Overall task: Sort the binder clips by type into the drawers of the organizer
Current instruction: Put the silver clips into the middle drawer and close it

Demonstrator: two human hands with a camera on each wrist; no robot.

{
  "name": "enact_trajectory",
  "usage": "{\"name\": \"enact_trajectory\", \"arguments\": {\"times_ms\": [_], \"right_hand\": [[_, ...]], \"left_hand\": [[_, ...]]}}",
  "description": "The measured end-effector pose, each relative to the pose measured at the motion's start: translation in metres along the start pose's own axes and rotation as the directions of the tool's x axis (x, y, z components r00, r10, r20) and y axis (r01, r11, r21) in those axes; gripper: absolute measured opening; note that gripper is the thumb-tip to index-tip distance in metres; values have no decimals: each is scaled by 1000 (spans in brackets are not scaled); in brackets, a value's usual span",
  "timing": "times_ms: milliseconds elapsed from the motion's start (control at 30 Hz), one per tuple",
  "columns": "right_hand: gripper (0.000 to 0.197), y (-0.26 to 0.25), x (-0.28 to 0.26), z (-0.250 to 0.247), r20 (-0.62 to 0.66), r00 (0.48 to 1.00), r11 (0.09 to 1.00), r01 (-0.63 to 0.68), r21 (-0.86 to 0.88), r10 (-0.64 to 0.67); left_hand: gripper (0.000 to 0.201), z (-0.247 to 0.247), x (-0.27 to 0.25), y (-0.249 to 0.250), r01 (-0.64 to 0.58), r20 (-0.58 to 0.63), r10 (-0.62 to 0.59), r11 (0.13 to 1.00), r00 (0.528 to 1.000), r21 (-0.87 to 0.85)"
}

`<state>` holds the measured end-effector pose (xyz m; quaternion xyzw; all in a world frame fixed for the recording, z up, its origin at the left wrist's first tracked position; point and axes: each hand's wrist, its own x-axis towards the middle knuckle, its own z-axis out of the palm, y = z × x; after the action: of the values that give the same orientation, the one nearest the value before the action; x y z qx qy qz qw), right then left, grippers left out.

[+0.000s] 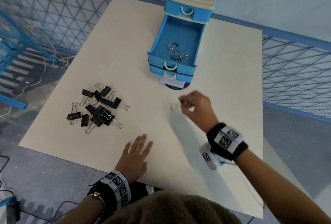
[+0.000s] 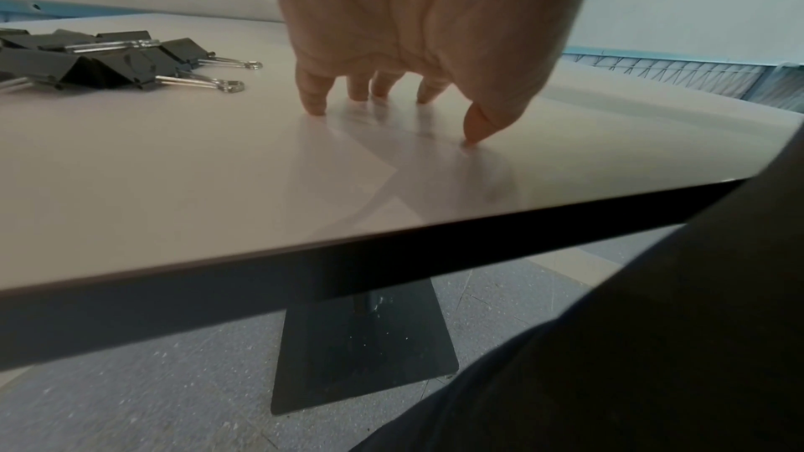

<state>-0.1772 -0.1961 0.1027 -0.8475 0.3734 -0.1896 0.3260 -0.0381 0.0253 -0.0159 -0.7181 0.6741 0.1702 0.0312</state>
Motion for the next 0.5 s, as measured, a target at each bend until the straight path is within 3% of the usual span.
{"name": "enact_trajectory", "arguments": {"times_ms": [133,233,367,500], "right_hand": [[22,-28,78,-26,-192,977,996,81,-46,-89],[28,-31,119,-32,-119,992,994,21,-103,-34],[30,-19,126,-27,7,1000,989,23,-147,-22],[29,-1,107,-22,-117,993,992,-33,-121,19]], "left_hand": [[68,1,1,0,4,-1,-4,1000,1000,-13],[68,1,0,-2,-9,-8,9,1000,1000,-19],[68,1,0,-5,-17,-18,17,1000,1000,5],[67,0,0,-6,-21,-26,22,999,999,35]]}}
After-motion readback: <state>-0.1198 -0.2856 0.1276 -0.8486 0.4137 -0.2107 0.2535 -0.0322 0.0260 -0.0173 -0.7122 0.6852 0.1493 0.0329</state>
